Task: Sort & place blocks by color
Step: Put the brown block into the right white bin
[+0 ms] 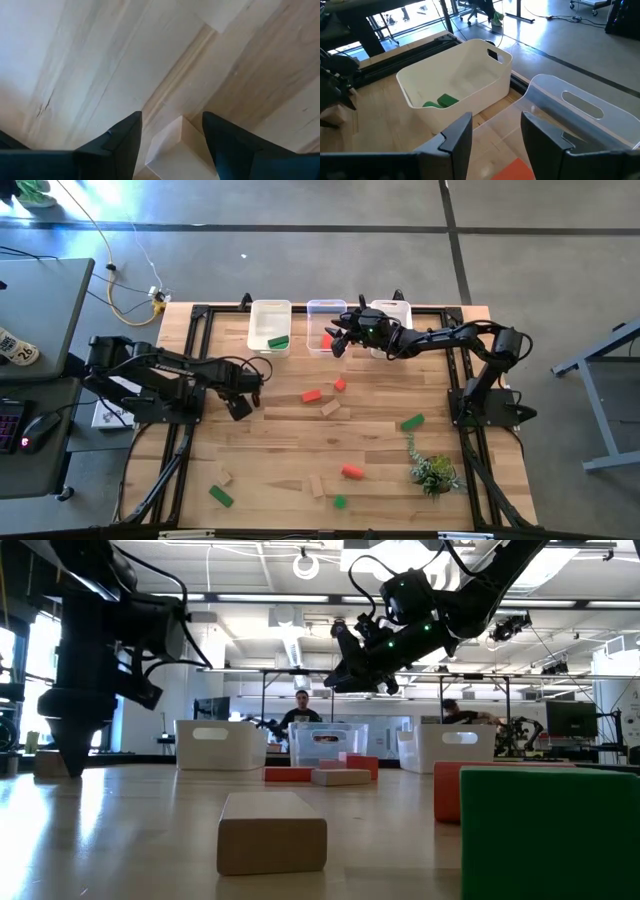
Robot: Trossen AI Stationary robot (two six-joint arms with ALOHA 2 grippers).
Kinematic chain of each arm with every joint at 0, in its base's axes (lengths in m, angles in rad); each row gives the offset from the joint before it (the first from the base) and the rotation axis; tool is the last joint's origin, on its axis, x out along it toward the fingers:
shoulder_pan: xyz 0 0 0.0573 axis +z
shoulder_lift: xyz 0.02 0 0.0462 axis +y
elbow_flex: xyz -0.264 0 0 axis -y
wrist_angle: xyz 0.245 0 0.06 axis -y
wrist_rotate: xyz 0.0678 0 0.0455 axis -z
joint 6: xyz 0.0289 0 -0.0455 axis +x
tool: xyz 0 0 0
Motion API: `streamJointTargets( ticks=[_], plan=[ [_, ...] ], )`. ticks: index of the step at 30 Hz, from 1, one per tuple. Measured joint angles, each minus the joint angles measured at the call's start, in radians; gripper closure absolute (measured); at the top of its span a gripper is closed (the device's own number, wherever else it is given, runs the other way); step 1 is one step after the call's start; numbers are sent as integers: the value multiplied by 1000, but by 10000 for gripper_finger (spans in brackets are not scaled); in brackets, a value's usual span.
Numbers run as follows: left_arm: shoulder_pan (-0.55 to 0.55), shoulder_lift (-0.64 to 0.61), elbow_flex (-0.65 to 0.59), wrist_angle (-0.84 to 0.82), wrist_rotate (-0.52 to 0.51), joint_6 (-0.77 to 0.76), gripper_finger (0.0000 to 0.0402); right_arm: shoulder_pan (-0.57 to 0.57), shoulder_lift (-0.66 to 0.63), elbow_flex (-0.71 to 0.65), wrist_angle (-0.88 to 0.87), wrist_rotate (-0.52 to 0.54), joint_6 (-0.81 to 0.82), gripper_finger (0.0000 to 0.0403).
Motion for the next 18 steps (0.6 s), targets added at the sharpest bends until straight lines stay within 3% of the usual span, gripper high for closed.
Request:
streamJointTargets(
  ticks=[7, 18],
  plan=[
    [-3, -7, 29, -7, 41, 9, 205, 0, 0, 0, 0, 0, 0, 247],
    [-3, -8, 111, -108, 86, -209, 206, 0, 0, 0, -3, -19, 0, 247]
  ],
)
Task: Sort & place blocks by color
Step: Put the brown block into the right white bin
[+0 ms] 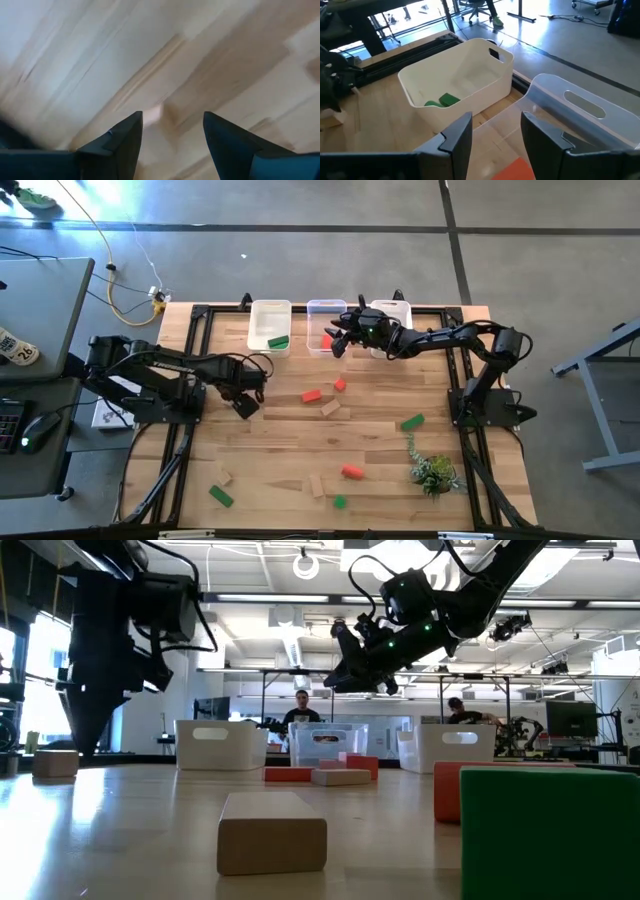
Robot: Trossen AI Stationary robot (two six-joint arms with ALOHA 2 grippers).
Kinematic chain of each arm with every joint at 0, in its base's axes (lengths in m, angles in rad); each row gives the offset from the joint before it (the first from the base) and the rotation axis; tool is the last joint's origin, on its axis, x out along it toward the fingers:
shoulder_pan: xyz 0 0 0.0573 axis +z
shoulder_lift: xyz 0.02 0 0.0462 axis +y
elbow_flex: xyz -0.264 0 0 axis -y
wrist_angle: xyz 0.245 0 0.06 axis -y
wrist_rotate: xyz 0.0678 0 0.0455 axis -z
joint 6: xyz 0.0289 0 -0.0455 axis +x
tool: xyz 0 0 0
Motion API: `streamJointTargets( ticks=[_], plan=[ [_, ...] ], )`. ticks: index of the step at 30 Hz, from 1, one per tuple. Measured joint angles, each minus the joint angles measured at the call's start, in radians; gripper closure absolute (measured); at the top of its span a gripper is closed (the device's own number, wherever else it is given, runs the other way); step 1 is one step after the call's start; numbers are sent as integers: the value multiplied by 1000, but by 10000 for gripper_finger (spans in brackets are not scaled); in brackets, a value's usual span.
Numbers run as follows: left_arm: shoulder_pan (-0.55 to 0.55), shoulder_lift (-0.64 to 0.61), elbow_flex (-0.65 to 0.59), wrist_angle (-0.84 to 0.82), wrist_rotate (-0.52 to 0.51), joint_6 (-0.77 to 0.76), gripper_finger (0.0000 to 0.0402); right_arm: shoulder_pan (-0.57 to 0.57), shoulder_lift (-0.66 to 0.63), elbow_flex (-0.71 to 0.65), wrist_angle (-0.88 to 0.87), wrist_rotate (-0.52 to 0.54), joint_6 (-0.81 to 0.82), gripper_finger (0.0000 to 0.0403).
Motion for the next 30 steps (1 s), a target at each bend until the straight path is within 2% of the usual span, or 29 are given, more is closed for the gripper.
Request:
streamJointTargets(
  ticks=[3, 6, 15, 19, 26, 30],
  plan=[
    [-18, 0, 0, -75, -12, -132, 206, 0, 0, 0, -7, -27, 0, 247],
    [-42, -1, 0, -84, -42, -220, 206, 0, 0, 0, -14, -31, -5, 247],
    [-74, -6, -29, -67, -42, -363, 206, 0, 0, 0, -47, -32, -8, 247],
    [-74, -6, -71, -58, -43, -395, 206, 0, 0, 0, -52, -32, -7, 247],
    [-74, -9, -128, 57, -37, -393, 206, 0, 0, 0, -52, -31, -7, 247],
    [-74, -10, -139, 63, -54, -349, 211, 0, 0, 0, -52, -31, -7, 247]
  ],
)
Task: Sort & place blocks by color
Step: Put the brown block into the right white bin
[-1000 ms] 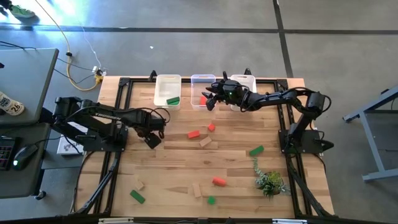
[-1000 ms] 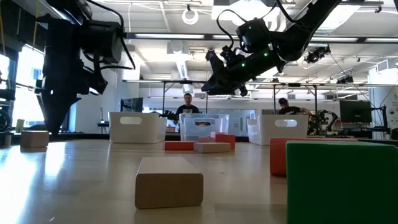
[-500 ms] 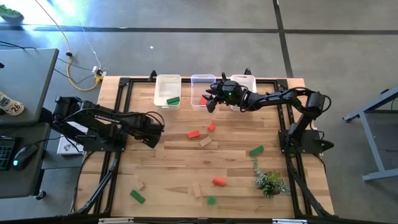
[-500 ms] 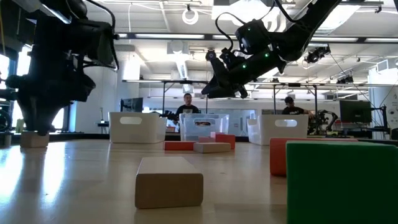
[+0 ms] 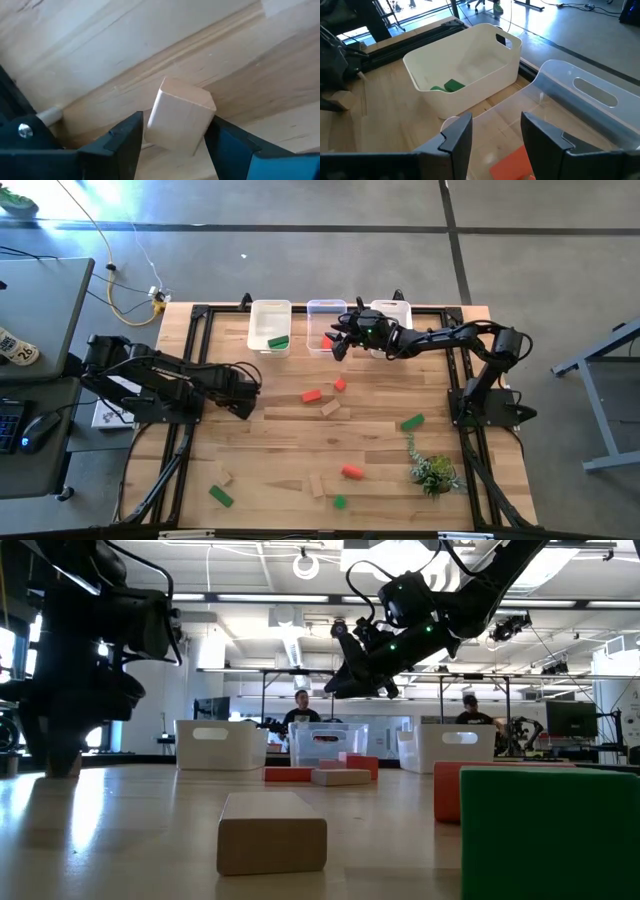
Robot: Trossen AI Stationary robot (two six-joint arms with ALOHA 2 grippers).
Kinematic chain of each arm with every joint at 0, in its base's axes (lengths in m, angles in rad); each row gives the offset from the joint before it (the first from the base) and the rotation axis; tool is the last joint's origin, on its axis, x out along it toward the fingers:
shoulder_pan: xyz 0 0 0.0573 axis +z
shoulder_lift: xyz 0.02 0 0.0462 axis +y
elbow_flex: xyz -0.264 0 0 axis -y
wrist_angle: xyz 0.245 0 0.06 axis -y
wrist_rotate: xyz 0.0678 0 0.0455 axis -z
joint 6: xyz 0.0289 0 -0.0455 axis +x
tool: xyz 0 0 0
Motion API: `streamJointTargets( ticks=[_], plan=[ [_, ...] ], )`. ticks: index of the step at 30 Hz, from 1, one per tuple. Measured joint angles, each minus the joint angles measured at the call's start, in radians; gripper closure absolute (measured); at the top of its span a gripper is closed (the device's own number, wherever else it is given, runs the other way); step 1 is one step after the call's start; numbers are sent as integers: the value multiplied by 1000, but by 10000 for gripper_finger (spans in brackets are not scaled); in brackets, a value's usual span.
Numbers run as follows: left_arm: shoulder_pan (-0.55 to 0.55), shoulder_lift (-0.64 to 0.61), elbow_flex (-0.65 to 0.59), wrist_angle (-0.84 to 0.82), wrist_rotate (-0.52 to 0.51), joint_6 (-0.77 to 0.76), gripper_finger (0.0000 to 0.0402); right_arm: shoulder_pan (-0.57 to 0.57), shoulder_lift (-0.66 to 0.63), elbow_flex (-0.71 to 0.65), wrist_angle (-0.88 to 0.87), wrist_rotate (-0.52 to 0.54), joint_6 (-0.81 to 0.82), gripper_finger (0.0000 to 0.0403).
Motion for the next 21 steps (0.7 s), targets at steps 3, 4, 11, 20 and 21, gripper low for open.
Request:
streamJointTargets(
  ticks=[3, 4, 11, 20, 21],
  plan=[
    [0, 0, 0, 9, -13, 49, 227, 0, 0, 0, 0, 0, 0, 247],
    [0, 0, -1, 14, -15, 66, 234, 0, 0, 0, 0, 0, 1, 247],
    [-1, 0, -1, 29, -23, 175, 292, 0, 0, 0, 0, -5, 3, 247],
    [-50, -73, 53, 113, -51, 232, 291, 1, 0, 0, 15, -338, 56, 247],
    [-53, -84, 53, 134, -46, 247, 290, 4, 0, 0, 22, -381, 73, 247]
  ],
)
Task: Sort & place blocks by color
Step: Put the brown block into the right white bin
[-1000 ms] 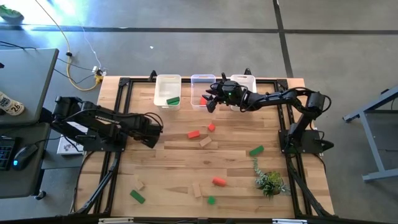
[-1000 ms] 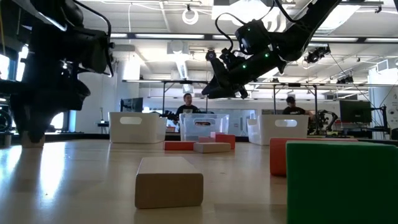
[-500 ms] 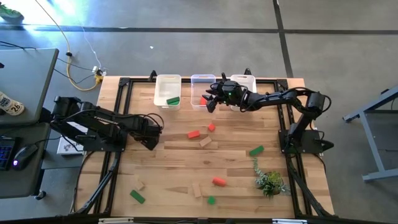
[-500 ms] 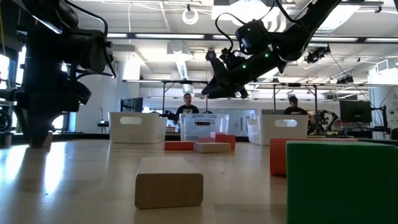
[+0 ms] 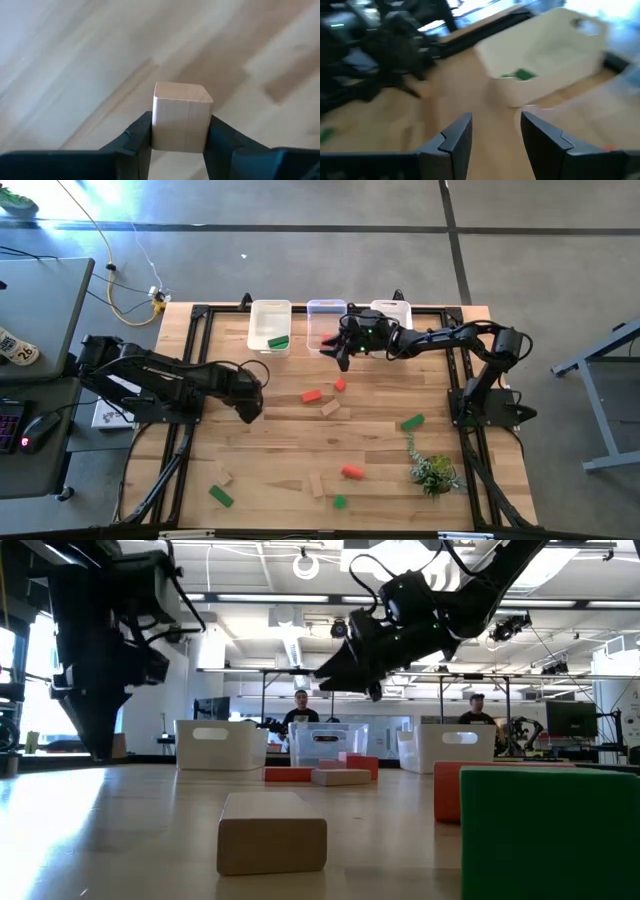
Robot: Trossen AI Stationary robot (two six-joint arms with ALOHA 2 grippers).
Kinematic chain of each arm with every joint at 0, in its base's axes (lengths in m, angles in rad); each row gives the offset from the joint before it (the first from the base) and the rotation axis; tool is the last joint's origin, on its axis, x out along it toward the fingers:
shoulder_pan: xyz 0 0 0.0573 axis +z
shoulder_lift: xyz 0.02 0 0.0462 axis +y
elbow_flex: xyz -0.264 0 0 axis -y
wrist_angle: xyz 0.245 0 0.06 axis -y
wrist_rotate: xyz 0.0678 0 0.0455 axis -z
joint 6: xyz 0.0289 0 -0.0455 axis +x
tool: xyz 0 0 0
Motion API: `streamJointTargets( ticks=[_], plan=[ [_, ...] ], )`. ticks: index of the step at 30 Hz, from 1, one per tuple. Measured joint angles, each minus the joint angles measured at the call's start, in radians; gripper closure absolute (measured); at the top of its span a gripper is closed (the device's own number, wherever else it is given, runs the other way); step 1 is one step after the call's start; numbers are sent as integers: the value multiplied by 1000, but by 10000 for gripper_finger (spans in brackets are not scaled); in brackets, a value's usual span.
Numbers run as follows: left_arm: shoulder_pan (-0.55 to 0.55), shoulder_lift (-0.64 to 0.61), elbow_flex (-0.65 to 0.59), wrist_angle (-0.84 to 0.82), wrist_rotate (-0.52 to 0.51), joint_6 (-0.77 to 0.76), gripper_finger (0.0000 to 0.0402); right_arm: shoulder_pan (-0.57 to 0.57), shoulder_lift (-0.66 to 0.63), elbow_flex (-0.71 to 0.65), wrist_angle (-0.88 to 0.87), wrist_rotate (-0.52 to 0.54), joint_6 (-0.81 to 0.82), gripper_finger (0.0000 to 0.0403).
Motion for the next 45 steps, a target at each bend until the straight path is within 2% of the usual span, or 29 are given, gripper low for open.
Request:
streamJointTargets(
  ticks=[5, 9, 15, 18, 22, 25, 31, 35, 38, 41, 45],
  plan=[
    [-9, -47, 17, 245, 60, 82, 292, 41, 0, 0, 56, -166, 46, 247],
    [-9, -59, 17, 401, 116, 127, 293, 93, 0, 0, 105, -256, 66, 247],
    [-9, -61, 17, 540, 147, 188, 292, 166, -3, 0, 158, -275, 78, 247],
    [-17, -61, 17, 598, 132, 248, 292, 186, -3, 0, 182, -275, 197, 247],
    [-19, -61, 18, 629, 101, 358, 291, 195, -4, 0, 204, -235, 457, 247],
    [-19, -61, 18, 628, 69, 450, 292, 204, -4, 0, 205, -206, 575, 247],
    [-3, -61, 74, 564, 7, 578, 291, 211, -4, 1, 273, -190, 640, 247],
    [10, -60, 161, 453, -25, 641, 291, 216, -4, 70, 272, -191, 594, 247],
    [12, -58, 220, 364, -74, 691, 291, 227, -4, 163, 148, -194, 503, 247],
    [12, -57, 254, 322, -109, 720, 291, 235, -4, 279, -104, -173, 396, 247],
    [12, -57, 274, 274, -157, 723, 291, 251, -4, 402, -436, 20, 267, 247]
  ],
)
